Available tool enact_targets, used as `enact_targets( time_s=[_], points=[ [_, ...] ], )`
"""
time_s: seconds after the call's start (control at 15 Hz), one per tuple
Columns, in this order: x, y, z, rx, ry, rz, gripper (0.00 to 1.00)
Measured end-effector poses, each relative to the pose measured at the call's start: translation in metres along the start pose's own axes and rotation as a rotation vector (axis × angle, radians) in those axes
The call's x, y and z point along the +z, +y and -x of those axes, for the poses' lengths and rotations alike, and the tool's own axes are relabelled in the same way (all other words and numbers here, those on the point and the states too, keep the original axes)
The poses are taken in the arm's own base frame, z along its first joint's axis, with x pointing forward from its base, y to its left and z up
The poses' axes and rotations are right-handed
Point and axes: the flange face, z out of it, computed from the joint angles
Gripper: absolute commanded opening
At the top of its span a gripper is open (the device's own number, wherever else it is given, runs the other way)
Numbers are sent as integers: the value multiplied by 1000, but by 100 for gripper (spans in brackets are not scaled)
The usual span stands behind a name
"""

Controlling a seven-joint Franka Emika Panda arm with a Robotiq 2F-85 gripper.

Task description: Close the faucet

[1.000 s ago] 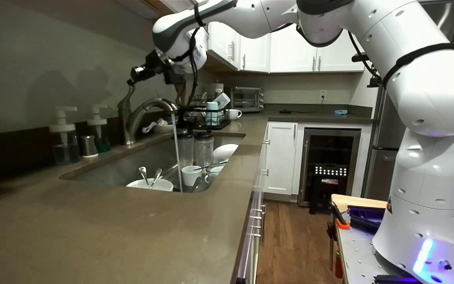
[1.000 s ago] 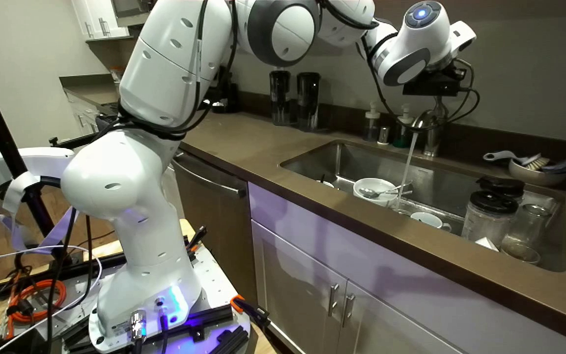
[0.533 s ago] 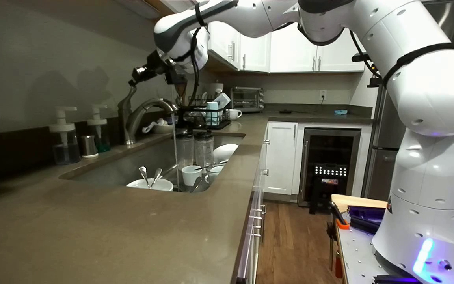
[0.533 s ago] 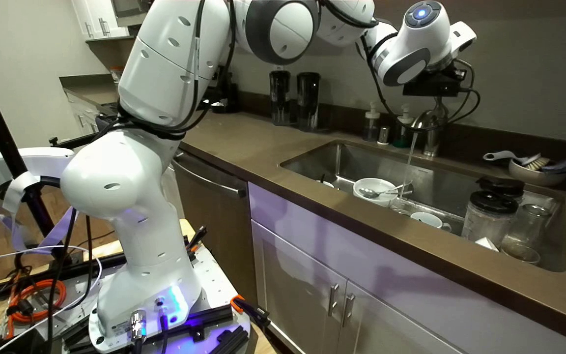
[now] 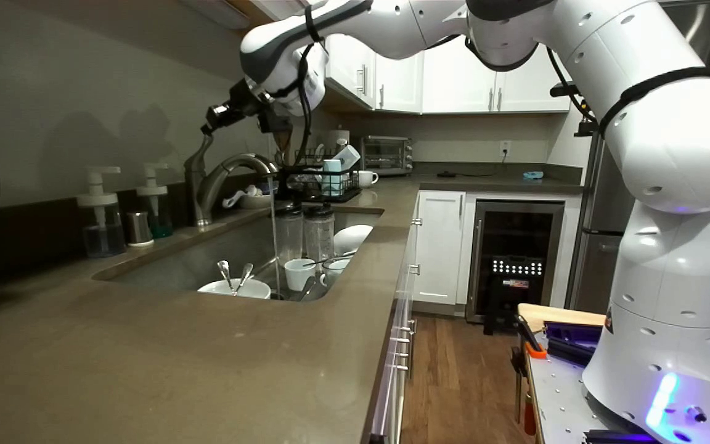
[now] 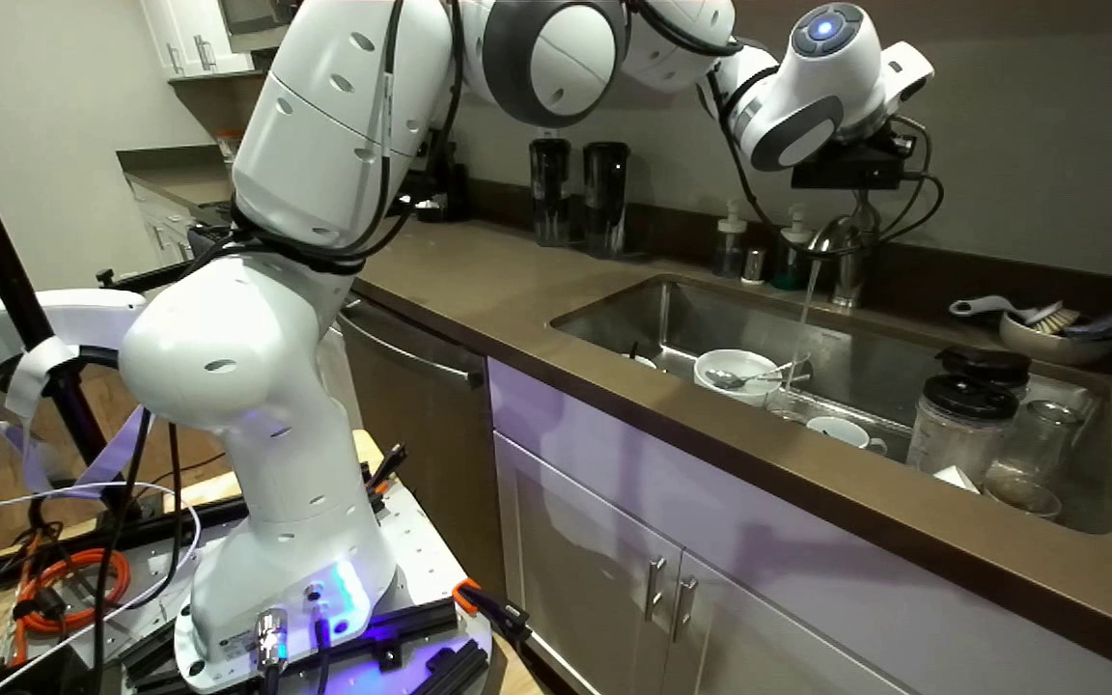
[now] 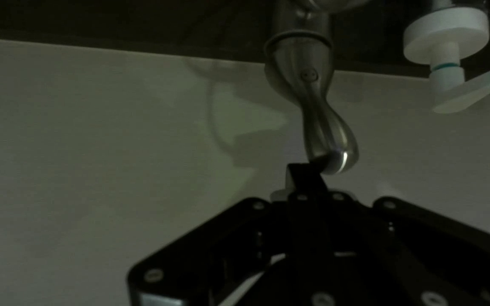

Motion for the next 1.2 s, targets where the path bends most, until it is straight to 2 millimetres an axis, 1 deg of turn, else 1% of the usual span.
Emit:
enact_targets(
  time_s=[0.27,0.67,1.2],
  points=[
    [0,-3,0,-10,12,5,2],
    [2,-13,-1,-19,14,-11,2],
    [4,-15,0,-36,15,6,1]
  ],
)
